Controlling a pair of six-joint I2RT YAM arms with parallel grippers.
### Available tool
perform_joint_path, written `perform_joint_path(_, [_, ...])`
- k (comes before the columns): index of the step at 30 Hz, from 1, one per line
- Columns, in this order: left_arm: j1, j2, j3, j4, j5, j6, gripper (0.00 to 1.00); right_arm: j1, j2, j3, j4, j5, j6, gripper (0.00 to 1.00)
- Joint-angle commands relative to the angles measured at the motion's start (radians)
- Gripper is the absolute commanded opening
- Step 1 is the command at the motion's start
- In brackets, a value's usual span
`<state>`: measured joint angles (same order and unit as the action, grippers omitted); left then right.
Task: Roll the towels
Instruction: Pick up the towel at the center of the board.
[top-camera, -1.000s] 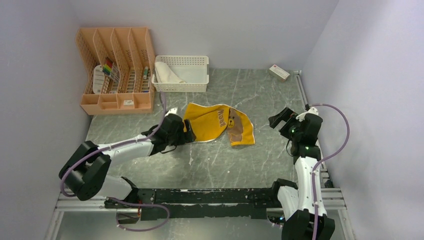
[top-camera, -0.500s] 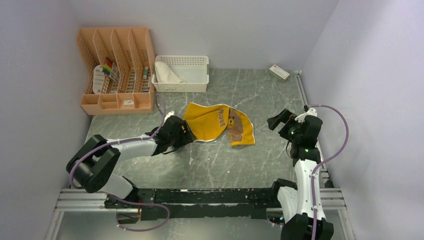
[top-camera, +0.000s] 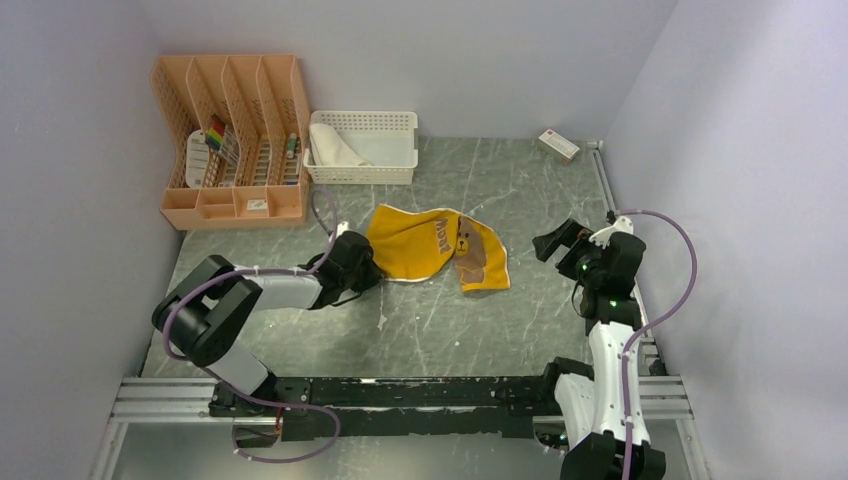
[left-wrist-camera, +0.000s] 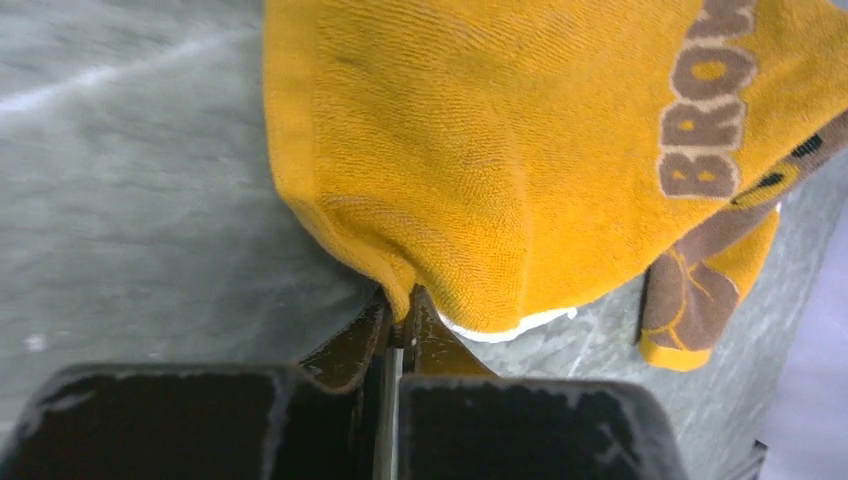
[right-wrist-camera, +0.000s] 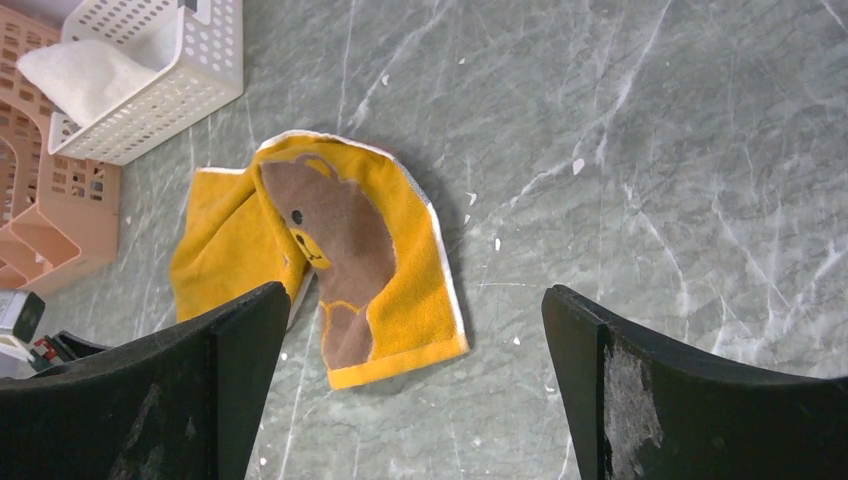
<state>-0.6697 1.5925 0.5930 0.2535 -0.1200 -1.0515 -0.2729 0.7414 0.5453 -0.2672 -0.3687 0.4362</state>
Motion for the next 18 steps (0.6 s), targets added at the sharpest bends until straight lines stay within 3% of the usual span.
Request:
perform_joint_path(1, [0.053, -0.060, -0.025, -0.124, -0.067, 0.078, 0.07, 0.001, -0.021, -0.009, 0.009, -0.020, -0.010, 1.00])
perform_joint_path(5, [0.065, -0.230, 0.085, -0.304, -0.172, 0.175, 0.07, 0.001, -0.042, -0.007, 0.004, -0.004, -0.019, 1.00])
perform_joint_path(10, [0.067, -0.396, 0.342, -0.533, -0.253, 0.364, 0.07, 0.017, -0.074, 0.030, -0.026, 0.035, -0.042, 1.00])
perform_joint_path(14, [0.067, -0.393, 0.612, -0.702, -0.275, 0.505, 0.07, 0.055, -0.110, 0.041, -0.019, 0.036, -0.052, 1.00])
perform_joint_path(18, [0.067, -0.373, 0.772, -0.762, -0.313, 0.589, 0.07, 0.161, -0.155, 0.048, -0.018, 0.088, -0.080, 1.00])
